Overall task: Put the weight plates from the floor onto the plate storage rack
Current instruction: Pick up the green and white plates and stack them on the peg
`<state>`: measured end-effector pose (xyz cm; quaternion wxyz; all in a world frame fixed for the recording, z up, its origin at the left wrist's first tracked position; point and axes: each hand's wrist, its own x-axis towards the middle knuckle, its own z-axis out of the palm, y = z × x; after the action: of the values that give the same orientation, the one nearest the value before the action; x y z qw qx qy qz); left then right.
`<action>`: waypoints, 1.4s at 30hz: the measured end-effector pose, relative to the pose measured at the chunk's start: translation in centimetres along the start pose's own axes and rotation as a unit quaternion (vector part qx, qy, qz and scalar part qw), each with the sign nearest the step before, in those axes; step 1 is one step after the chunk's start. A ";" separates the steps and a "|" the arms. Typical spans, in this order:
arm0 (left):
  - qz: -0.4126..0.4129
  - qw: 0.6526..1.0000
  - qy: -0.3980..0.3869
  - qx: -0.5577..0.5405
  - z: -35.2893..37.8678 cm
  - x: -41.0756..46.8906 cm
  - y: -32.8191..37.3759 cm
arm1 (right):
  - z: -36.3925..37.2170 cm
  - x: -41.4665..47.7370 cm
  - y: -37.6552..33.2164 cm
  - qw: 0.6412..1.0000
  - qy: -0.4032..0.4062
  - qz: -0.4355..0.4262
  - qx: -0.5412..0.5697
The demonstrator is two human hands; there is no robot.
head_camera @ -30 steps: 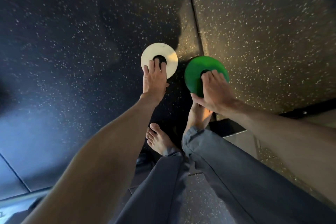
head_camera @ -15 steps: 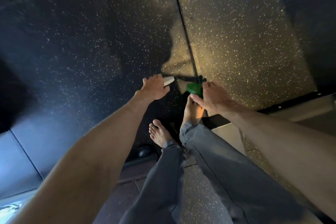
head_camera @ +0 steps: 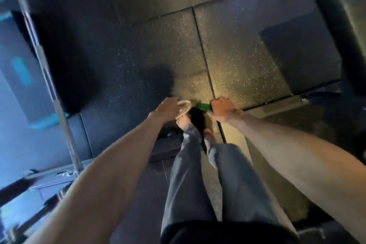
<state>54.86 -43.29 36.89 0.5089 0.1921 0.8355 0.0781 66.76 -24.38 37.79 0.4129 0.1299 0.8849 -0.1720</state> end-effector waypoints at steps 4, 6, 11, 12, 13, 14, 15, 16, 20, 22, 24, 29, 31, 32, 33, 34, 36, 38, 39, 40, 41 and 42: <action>-0.025 0.997 0.042 -0.065 0.1 -9.3 0.5 | -0.9 -6.6 -2.7 0.999 0.009 -0.023 0.036; -0.041 0.994 0.069 -0.081 1.3 -13.7 0.4 | -0.4 -9.3 -3.8 0.998 0.019 -0.039 0.038; -0.075 0.980 0.150 -0.106 6.8 -24.9 -1.5 | 1.4 -15.9 -7.9 0.992 0.036 -0.121 -0.012; -0.087 0.976 0.163 -0.115 8.1 -27.0 -2.1 | 1.8 -17.1 -8.8 0.989 0.038 -0.140 -0.030; -0.102 0.971 0.174 -0.127 9.5 -29.0 -2.8 | 2.3 -18.3 -9.7 0.986 0.033 -0.158 -0.045; -0.118 0.965 0.188 -0.139 11.1 -30.9 -3.5 | 2.8 -19.5 -10.7 0.982 0.025 -0.177 -0.060; -0.136 0.957 0.202 -0.155 12.7 -32.9 -4.2 | 3.3 -20.5 -11.8 0.977 0.017 -0.195 -0.081; -0.149 0.949 0.214 -0.177 14.5 -35.0 -5.0 | 3.9 -21.6 -13.0 0.971 0.011 -0.213 -0.107; -0.211 0.914 0.235 -0.256 21.7 -42.9 -8.0 | 6.8 -26.3 -19.0 0.932 -0.026 -0.295 -0.210; -0.244 0.892 0.238 -0.297 25.4 -46.3 -9.6 | 8.9 -28.7 -22.3 0.909 -0.046 -0.325 -0.256; -0.277 0.863 0.259 -0.335 28.7 -49.8 -10.9 | 11.6 -31.2 -25.7 0.883 -0.062 -0.360 -0.294; -0.324 0.813 0.292 -0.385 37.6 -57.3 -15.9 | 20.0 -37.1 -34.3 0.820 -0.080 -0.437 -0.362; -0.347 0.783 0.309 -0.415 41.1 -60.1 -18.7 | 23.5 -39.3 -38.0 0.802 -0.087 -0.461 -0.370; -0.353 0.776 0.307 -0.423 42.7 -61.5 -20.2 | 25.4 -40.4 -40.0 0.796 -0.088 -0.472 -0.369; -0.357 0.767 0.305 -0.437 44.3 -63.0 -21.6 | 27.3 -41.6 -42.0 0.791 -0.088 -0.482 -0.368; -0.360 0.757 0.302 -0.454 45.9 -64.6 -23.3 | 29.2 -42.8 -44.0 0.786 -0.088 -0.492 -0.364; -0.365 0.733 0.302 -0.487 48.9 -67.6 -26.6 | 33.1 -45.1 -48.0 0.778 -0.082 -0.511 -0.355; -0.367 0.713 0.306 -0.514 51.8 -70.7 -29.4 | 36.7 -47.4 -51.7 0.770 -0.078 -0.530 -0.346; -0.363 0.708 0.311 -0.520 53.2 -72.0 -31.0 | 38.4 -48.7 -53.4 0.768 -0.078 -0.538 -0.339; -0.359 0.704 0.315 -0.525 54.5 -73.5 -32.7 | 40.1 -49.8 -55.2 0.767 -0.079 -0.544 -0.332; -0.356 0.700 0.323 -0.528 55.6 -74.9 -34.4 | 41.6 -50.8 -56.9 0.768 -0.084 -0.546 -0.325; -0.355 0.695 0.330 -0.531 56.7 -76.1 -36.2 | 42.9 -51.6 -58.5 0.770 -0.090 -0.549 -0.313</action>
<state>127.09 -110.52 60.87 0.2073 -0.4589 0.7757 0.3805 106.73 -99.64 63.62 0.3442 -0.5306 0.7689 -0.0933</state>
